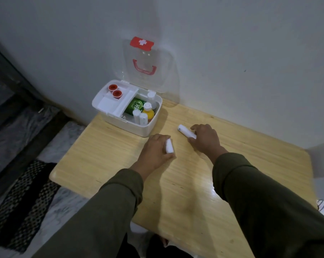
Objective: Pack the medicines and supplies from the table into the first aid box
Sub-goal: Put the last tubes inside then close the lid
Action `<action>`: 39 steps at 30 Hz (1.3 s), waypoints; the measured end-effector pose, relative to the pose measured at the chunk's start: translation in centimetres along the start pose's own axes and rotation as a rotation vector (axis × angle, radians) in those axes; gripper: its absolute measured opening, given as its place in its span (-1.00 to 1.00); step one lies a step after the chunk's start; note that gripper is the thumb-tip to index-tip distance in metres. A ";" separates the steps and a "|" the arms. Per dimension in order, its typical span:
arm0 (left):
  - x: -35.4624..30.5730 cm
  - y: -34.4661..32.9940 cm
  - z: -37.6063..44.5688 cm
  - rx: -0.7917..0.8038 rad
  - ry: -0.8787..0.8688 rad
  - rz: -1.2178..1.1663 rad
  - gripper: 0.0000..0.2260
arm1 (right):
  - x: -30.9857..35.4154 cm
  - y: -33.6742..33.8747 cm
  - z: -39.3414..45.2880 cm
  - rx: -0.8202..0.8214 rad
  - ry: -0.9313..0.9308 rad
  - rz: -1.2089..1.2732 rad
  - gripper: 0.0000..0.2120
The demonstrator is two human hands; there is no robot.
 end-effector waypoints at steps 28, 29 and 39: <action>0.7 21.3 7.2 0.082 -0.502 0.102 -0.41 | 13.9 9.3 -4.0 -0.456 -0.356 0.403 -0.71; 1.7 22.0 7.3 0.090 -0.500 0.117 -0.41 | 15.1 9.1 -4.0 -0.461 -0.356 0.406 -0.72; 9.6 25.2 7.9 0.168 -0.395 0.175 -0.45 | 23.6 5.9 -2.9 -0.525 -0.378 0.250 -0.65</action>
Point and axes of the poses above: each hand's wrist, its own z-axis towards the middle knuckle, its own y-axis out of the back of the hand, x = y × z, the point moved 6 cm from there along z, towards the middle knuckle, and after that the axes turned 9 degrees about -y, right-handed, at the moved point
